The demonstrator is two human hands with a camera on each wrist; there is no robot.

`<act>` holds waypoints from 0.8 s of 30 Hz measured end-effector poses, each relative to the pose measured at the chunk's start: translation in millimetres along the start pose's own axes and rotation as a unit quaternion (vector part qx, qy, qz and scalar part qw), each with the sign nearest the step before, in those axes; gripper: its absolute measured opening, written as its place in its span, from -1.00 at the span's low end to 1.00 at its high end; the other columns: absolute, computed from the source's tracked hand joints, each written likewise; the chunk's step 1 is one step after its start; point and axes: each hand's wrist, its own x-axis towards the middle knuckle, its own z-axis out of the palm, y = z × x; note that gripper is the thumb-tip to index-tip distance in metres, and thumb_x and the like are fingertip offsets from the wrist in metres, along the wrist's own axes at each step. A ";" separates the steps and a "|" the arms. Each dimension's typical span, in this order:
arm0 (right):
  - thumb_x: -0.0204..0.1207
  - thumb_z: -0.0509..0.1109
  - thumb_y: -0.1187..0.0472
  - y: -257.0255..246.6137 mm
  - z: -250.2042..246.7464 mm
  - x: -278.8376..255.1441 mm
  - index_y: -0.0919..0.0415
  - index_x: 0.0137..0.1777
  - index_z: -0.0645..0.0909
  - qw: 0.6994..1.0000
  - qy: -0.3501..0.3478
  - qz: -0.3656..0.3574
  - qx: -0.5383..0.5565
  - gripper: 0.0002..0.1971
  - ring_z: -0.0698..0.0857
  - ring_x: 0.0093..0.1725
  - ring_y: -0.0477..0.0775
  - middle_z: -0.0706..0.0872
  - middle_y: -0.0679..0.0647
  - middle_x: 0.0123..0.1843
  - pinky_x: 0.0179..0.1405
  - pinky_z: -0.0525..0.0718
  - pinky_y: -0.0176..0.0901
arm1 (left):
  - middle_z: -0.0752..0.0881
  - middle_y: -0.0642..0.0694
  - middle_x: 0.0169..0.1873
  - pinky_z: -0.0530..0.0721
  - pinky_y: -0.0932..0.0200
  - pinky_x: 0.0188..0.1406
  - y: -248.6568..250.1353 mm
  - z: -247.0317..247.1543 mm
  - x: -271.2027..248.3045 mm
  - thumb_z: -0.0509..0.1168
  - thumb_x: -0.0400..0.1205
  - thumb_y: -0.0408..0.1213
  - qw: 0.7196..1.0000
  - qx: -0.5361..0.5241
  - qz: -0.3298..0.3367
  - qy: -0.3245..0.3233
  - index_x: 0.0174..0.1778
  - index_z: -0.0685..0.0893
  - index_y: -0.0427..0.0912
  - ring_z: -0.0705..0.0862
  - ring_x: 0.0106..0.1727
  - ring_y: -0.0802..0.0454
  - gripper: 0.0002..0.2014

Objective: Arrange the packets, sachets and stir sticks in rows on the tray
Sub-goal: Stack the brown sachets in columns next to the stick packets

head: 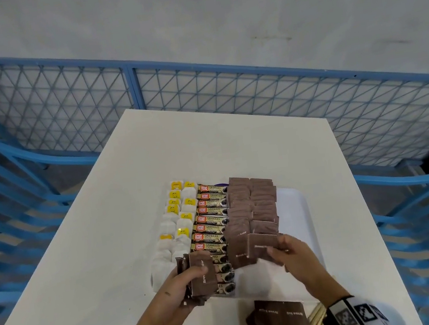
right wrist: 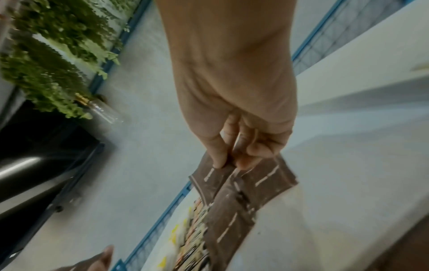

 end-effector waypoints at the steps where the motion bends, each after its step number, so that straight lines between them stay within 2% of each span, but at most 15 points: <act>1: 0.51 0.37 0.40 5.7 -4.9 3.2 0.33 -0.13 0.58 0.999 0.028 0.016 0.007 -0.97 0.55 -0.37 -0.07 0.65 0.07 -0.29 -0.49 0.45 -0.45 | 0.75 -0.27 -0.17 0.50 0.28 -0.57 0.8 1.1 -0.5 0.36 0.48 -0.43 1.000 -0.002 0.001 0.002 0.16 0.68 -0.20 0.72 -0.41 0.02 -0.68; 5: 0.49 0.41 0.33 25.1 -12.6 12.4 0.26 -0.11 0.56 0.993 0.076 0.075 -0.042 -0.93 0.58 -0.35 0.00 0.68 0.08 -0.30 -0.37 0.50 -0.24 | 0.75 -0.28 -0.16 0.50 0.27 -0.56 -1.2 0.1 2.6 0.39 0.34 -0.34 1.000 0.002 0.002 0.003 0.17 0.68 -0.17 0.68 -0.36 -0.03 -0.56; 9: 0.44 0.45 0.32 34.0 -4.3 14.1 0.25 -0.07 0.45 0.988 0.099 0.104 -0.055 -0.80 0.59 -0.49 0.02 0.68 0.18 -0.24 -0.49 0.55 -0.25 | 0.78 -0.23 -0.22 0.50 0.29 -0.58 -0.6 1.6 2.6 0.27 0.57 -0.45 1.000 0.004 0.002 0.007 0.17 0.67 -0.18 0.72 -0.38 0.00 -0.73; 12: 0.42 0.49 0.28 34.2 0.1 16.3 0.22 -0.03 0.44 0.988 0.098 0.108 -0.048 -0.74 0.61 -0.50 0.01 0.69 0.16 -0.20 -0.50 0.55 -0.28 | 0.79 -0.22 -0.15 0.50 0.24 -0.52 0.4 0.0 0.7 0.40 0.40 -0.39 1.000 -0.002 0.002 0.007 0.20 0.67 -0.17 0.72 -0.23 -0.09 -0.59; 14: 0.42 0.49 0.26 33.4 1.9 19.3 0.25 -0.07 0.52 0.988 0.086 0.102 -0.071 -0.80 0.60 -0.46 0.00 0.69 0.10 -0.23 -0.49 0.58 -0.28 | 0.79 -0.23 -0.12 0.49 0.19 -0.46 1.2 -0.7 -0.6 0.43 0.31 -0.38 1.000 0.000 -0.001 0.008 0.20 0.67 -0.15 0.72 -0.15 -0.14 -0.51; 16: 0.41 0.48 0.27 32.3 2.3 22.5 0.24 -0.15 0.56 0.987 0.088 0.092 -0.098 -0.86 0.62 -0.35 0.04 0.69 0.09 -0.22 -0.35 0.64 -0.17 | 0.80 -0.23 -0.12 0.51 0.19 -0.48 1.2 -0.9 -0.5 0.43 0.30 -0.37 1.000 -0.002 -0.002 0.009 0.19 0.67 -0.15 0.72 -0.13 -0.15 -0.51; 18: 0.41 0.47 0.29 31.4 1.0 26.4 0.20 -0.23 0.53 0.985 0.104 0.072 -0.120 -0.86 0.62 -0.24 0.10 0.67 0.13 -0.18 -0.20 0.64 -0.05 | 0.80 -0.24 -0.12 0.53 0.22 -0.53 1.7 0.2 -1.0 0.38 0.29 -0.31 1.000 -0.006 0.002 0.012 0.18 0.68 -0.15 0.73 -0.17 -0.12 -0.52; 20: 0.42 0.45 0.30 29.8 -0.1 29.5 0.16 -0.27 0.50 0.983 0.116 0.056 -0.131 -0.84 0.62 -0.18 0.12 0.66 0.12 -0.19 -0.12 0.64 -0.01 | 0.78 -0.25 -0.11 0.55 0.22 -0.55 1.2 -0.2 -0.6 0.39 0.30 -0.31 1.000 -0.009 0.006 0.012 0.19 0.68 -0.17 0.72 -0.18 -0.13 -0.52; 22: 0.42 0.45 0.28 28.6 0.4 31.1 0.16 -0.27 0.48 0.984 0.113 0.054 -0.123 -0.83 0.64 -0.15 0.15 0.64 0.08 -0.23 -0.05 0.70 0.06 | 0.78 -0.27 -0.12 0.56 0.22 -0.55 1.0 -0.2 -0.5 0.42 0.38 -0.39 1.000 -0.013 0.007 0.012 0.21 0.66 -0.21 0.71 -0.18 -0.14 -0.56; 24: 0.40 0.48 0.26 28.3 2.3 31.3 0.19 -0.19 0.49 0.987 0.104 0.051 -0.111 -0.82 0.69 -0.14 0.19 0.65 0.06 -0.25 -0.08 0.71 0.05 | 0.78 -0.27 -0.14 0.56 0.22 -0.54 -0.2 -0.8 0.3 0.40 0.44 -0.42 1.000 -0.014 0.004 0.013 0.22 0.65 -0.23 0.71 -0.16 -0.17 -0.60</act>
